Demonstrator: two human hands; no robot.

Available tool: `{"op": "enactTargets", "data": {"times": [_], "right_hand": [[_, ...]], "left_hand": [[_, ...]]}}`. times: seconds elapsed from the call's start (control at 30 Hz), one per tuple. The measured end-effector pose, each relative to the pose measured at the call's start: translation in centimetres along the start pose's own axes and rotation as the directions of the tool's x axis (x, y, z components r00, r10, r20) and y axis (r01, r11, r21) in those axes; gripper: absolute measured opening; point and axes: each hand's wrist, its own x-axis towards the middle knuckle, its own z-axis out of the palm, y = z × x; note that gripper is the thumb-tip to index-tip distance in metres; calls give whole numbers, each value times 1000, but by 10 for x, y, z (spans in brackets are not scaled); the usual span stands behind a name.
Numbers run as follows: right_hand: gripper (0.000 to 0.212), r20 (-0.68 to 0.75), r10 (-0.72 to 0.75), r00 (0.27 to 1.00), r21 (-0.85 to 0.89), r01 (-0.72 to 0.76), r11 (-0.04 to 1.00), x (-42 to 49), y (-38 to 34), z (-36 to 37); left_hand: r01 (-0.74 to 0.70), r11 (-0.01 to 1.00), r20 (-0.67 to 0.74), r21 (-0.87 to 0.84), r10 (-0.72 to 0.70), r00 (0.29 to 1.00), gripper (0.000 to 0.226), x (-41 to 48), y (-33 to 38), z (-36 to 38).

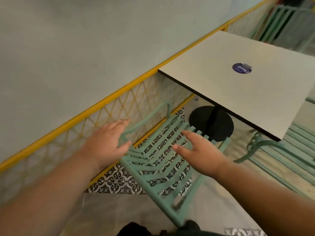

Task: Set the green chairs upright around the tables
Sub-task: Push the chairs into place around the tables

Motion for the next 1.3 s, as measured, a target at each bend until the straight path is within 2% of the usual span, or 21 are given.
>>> {"op": "enactTargets", "data": {"times": [0.1, 0.2, 0.3, 0.43, 0.57, 0.7, 0.87, 1.07, 1.2, 1.3], "right_hand": [[87, -19, 80, 997, 15, -80, 997, -10, 4, 11], [88, -101, 180, 978, 29, -178, 984, -13, 0, 29], [87, -228, 262, 938, 85, -249, 965, -7, -15, 53], [84, -317, 362, 877, 147, -331, 932, -8, -47, 94], [74, -288, 480, 829, 169, -449, 877, -13, -60, 138], [79, -190, 572, 798, 113, -561, 820, -18, -51, 189], [78, -188, 579, 793, -94, -601, 794, -7, -39, 226], [85, -197, 544, 816, -209, -577, 790, 2, -30, 231], [99, -198, 543, 816, -246, -577, 778, 3, -25, 229], [93, -222, 530, 819, -275, -573, 772, 8, -21, 236]], "left_hand": [[-54, 998, 69, 34, 51, 996, 74, 13, -15, 8], [-139, 988, 146, 71, 128, 981, 76, 37, -43, 14], [-255, 960, 166, 114, 234, 958, 80, 69, -74, 14], [-362, 924, 160, 124, 342, 926, 83, 94, -112, 13], [-477, 875, 244, 88, 445, 862, 73, 99, -125, 32], [-539, 840, 362, 68, 482, 798, 73, 89, -129, 73], [-566, 814, 417, 133, 472, 777, 91, 90, -137, 119], [-598, 779, 355, 186, 514, 781, 80, 99, -145, 144], [-600, 770, 334, 216, 519, 787, 85, 102, -144, 144], [-598, 769, 321, 225, 521, 791, 81, 101, -143, 144]]}}
